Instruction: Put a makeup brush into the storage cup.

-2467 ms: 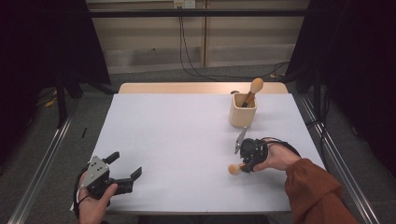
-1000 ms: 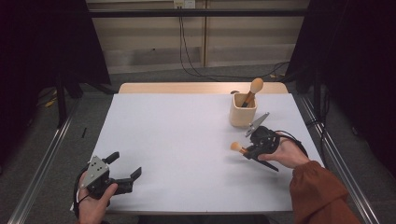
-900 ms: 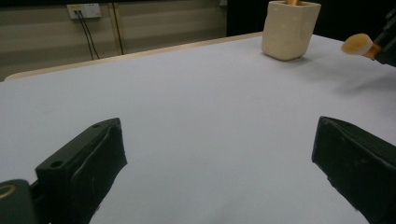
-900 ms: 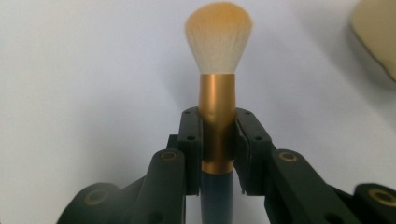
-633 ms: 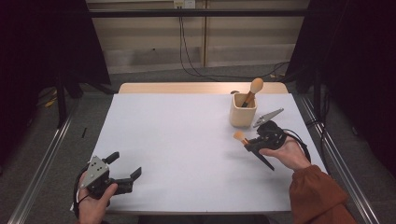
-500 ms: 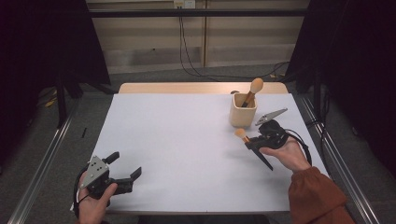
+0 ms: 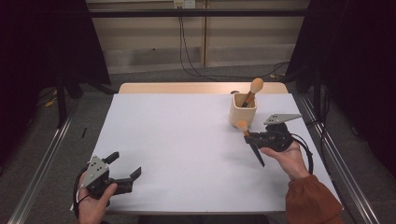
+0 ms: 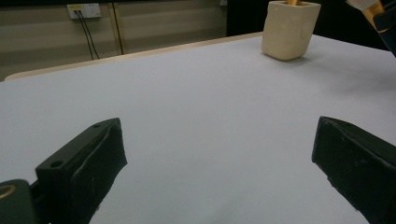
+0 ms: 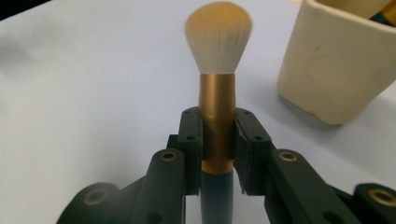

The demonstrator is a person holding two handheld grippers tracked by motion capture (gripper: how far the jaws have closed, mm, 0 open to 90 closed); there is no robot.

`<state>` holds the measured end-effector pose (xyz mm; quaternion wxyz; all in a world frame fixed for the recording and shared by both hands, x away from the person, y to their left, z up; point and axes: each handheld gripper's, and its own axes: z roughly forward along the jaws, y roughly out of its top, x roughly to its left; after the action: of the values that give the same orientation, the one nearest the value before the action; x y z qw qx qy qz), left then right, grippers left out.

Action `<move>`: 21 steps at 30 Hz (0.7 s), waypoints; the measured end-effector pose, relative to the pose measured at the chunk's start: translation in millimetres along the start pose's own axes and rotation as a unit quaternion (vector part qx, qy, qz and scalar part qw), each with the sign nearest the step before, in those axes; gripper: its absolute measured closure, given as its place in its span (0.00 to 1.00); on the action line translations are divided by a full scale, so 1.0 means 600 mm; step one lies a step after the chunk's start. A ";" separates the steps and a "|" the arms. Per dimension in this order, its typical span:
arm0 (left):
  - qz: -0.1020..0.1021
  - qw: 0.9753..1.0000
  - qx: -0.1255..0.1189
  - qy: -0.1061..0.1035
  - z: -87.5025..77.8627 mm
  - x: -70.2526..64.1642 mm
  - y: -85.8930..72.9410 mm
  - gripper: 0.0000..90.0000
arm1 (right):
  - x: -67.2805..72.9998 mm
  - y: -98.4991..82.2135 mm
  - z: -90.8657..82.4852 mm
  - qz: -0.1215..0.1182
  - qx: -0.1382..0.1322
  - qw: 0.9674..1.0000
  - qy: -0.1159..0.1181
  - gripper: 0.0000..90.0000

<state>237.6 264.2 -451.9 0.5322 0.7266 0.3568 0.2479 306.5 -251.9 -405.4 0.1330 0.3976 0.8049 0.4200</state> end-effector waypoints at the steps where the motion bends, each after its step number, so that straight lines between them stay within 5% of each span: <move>1: 0.000 1.000 0.000 0.000 0.000 0.000 0.000 0.03 | 0.000 -0.002 -0.001 0.003 -0.011 1.000 -0.005 0.83; 8: 0.000 1.000 0.000 0.001 0.000 0.000 0.000 0.03 | 0.000 -0.009 -0.006 0.016 -0.067 0.998 -0.016 0.83; 21: -0.001 1.000 -0.001 0.001 0.000 0.000 0.000 0.03 | 0.005 -0.019 -0.008 0.023 -0.158 0.987 -0.017 0.83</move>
<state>237.8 264.3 -451.9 0.5333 0.7253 0.3578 0.2481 296.2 -256.0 -411.1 0.1983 0.3973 0.7167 0.5377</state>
